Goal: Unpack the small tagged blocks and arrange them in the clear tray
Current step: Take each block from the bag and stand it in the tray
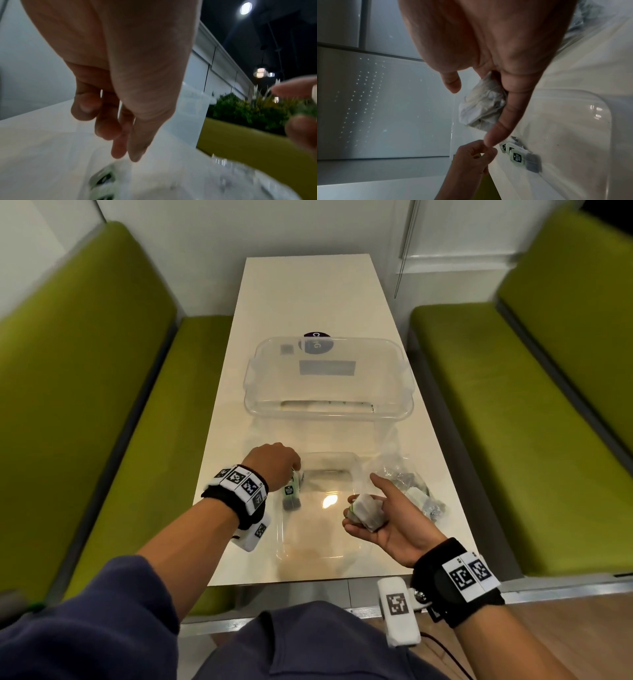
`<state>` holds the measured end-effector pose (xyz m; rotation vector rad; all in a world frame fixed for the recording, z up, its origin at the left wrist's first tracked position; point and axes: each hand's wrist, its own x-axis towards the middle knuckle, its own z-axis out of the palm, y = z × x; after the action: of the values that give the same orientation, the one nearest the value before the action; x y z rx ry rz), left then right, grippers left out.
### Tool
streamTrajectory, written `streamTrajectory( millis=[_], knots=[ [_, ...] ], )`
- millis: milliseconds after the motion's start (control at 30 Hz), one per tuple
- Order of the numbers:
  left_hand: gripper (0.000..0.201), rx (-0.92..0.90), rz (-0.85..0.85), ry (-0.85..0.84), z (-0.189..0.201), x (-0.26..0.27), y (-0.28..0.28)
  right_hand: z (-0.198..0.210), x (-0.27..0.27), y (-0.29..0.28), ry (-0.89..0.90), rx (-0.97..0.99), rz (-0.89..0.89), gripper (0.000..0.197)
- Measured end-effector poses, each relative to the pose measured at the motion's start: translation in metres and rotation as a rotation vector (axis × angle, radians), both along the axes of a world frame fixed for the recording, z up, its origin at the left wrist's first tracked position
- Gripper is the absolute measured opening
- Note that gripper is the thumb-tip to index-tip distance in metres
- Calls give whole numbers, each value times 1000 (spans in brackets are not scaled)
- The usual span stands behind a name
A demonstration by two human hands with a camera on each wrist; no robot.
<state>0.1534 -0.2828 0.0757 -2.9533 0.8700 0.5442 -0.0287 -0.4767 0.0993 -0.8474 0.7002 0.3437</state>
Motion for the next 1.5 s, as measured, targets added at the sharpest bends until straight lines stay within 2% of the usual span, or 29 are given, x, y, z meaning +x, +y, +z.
streamTrajectory(
  millis=[100, 200, 267, 333, 400, 567, 667, 833, 1000, 1067, 1167, 1267, 1400, 1500],
  knots=[
    [22, -197, 19, 56, 25, -10, 2, 2, 0, 2, -17, 57, -33, 57],
    [26, -459, 11, 189, 55, -36, 1, 5, 1, 6, -23, 91, -42, 60],
    [31, -551, -6, 282, 68, -55, -1, 6, 1, 9, -26, 108, -52, 67],
    [33, -577, -26, 336, 71, -70, -4, 8, 2, 14, -42, 106, -60, 73],
    [32, -584, -27, 351, 70, -79, -6, 10, 3, 18, -65, 106, -53, 70],
    [13, -611, -21, 261, 70, -91, -5, 13, 4, 23, -91, 97, -57, 61],
    [11, -698, -12, 250, 74, -95, -2, 12, 2, 23, -103, 121, -113, 54],
    [8, -811, 16, 436, 82, -102, 2, 11, 0, 23, -70, 156, -156, 32],
    [15, -838, -16, 534, 92, -102, 12, 8, -4, 16, -1, 5, -194, 16],
    [10, -851, -10, 547, 95, -99, 16, 7, -7, 14, 21, -27, -192, 15],
    [8, -862, 6, 575, 96, -95, 19, 9, -9, 13, 11, -121, -81, 29],
    [14, -846, 6, 592, 94, -89, 20, 14, -10, 18, -39, -216, 99, 42],
    [25, -810, 28, 587, 91, -80, 23, 16, -8, 27, -150, -307, 256, 31],
    [25, -787, 77, 583, 85, -75, 24, 14, -4, 31, -195, -414, 252, 24]
  ],
)
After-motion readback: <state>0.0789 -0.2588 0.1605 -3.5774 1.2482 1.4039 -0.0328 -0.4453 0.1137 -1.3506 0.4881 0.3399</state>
